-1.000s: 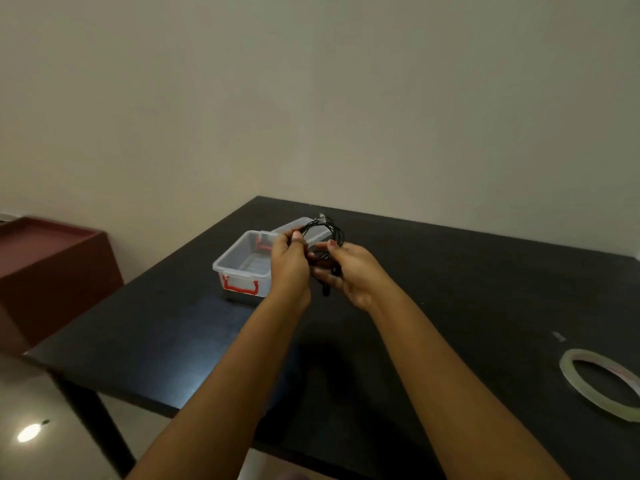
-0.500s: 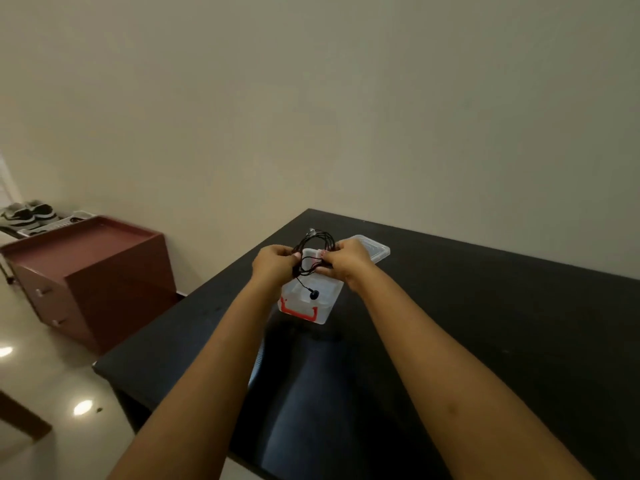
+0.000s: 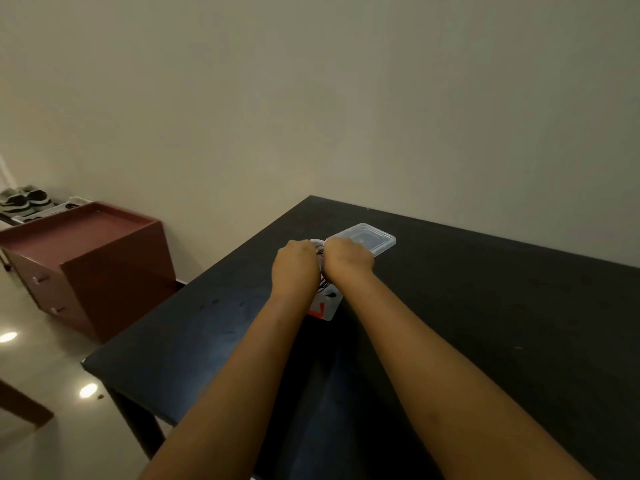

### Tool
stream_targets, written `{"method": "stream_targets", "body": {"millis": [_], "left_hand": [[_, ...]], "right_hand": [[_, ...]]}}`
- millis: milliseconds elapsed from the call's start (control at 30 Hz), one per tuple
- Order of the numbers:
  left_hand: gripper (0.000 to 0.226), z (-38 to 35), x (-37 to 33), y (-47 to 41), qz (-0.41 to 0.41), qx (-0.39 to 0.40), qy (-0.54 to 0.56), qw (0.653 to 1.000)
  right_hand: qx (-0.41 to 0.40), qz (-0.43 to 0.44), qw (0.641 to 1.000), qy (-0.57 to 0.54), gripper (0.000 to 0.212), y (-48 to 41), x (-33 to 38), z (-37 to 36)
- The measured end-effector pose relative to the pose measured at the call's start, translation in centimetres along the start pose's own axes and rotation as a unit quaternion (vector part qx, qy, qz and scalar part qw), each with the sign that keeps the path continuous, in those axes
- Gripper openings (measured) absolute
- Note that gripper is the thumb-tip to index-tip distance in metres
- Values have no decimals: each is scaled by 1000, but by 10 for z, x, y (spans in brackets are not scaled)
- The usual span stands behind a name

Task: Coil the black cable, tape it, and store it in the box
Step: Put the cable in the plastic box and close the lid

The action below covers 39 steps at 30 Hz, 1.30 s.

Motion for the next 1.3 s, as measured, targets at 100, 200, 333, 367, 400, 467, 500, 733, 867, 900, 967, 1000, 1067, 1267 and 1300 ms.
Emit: {"method": "stream_targets", "body": {"millis": [100, 200, 333, 367, 400, 467, 500, 733, 867, 900, 967, 1000, 1067, 1267, 1300], "left_hand": [[14, -2, -5, 2, -16, 29, -20, 999], [13, -2, -3, 3, -7, 41, -26, 999], [18, 12, -10, 7, -18, 1, -20, 1000], [20, 16, -10, 8, -17, -14, -17, 1000], [18, 20, -7, 7, -15, -38, -5, 999], [12, 25, 4, 3, 8, -74, 25, 997], [13, 27, 13, 1, 26, -90, 44, 995], [27, 8, 40, -9, 74, -44, 121, 989], [28, -1, 30, -11, 66, -29, 134, 988], [26, -2, 29, -12, 72, -24, 133, 988], [25, -2, 26, -12, 79, -25, 132, 988], [25, -1, 25, -12, 84, -28, 134, 987], [28, 1, 27, -9, 103, -37, 152, 982], [31, -4, 68, 13, 201, -94, 349, 911], [30, -5, 72, 17, 216, -104, 386, 891]], "right_hand": [[13, -8, 999, 43, 29, -2, 3, -4], [12, 1, 998, 55, 28, -3, 3, -1], [5, 18, 1000, -20, 28, -6, -3, 14], [-24, 18, 998, -58, 29, -8, -9, 20], [-63, 16, 993, -101, 30, -9, -15, 27], [-133, 5, 977, -166, 28, -12, -29, 35], [-151, -1, 972, -180, 26, -13, -36, 34], [-54, -4, 994, -99, 28, -24, -56, -30], [-90, 10, 992, -90, 33, -21, -63, -52], [-106, 14, 990, -90, 32, -21, -65, -52], [-124, 27, 989, -75, 26, -20, -66, -49], [-130, 34, 989, -68, 22, -19, -66, -47], [-147, 44, 986, -65, 16, -15, -68, -46], [-168, -27, 977, -132, 13, 2, -86, -47], [-167, -44, 972, -161, 13, 4, -89, -46]]}}
Point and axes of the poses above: each hand's wrist, its own y-axis away from the middle knuckle, its own z-axis out of the back of the hand, x = y × z, the point moved 6 cm from there along -y, towards the middle knuckle, and after that the axes turned 2 degrees about y, right-handed, at the moved point
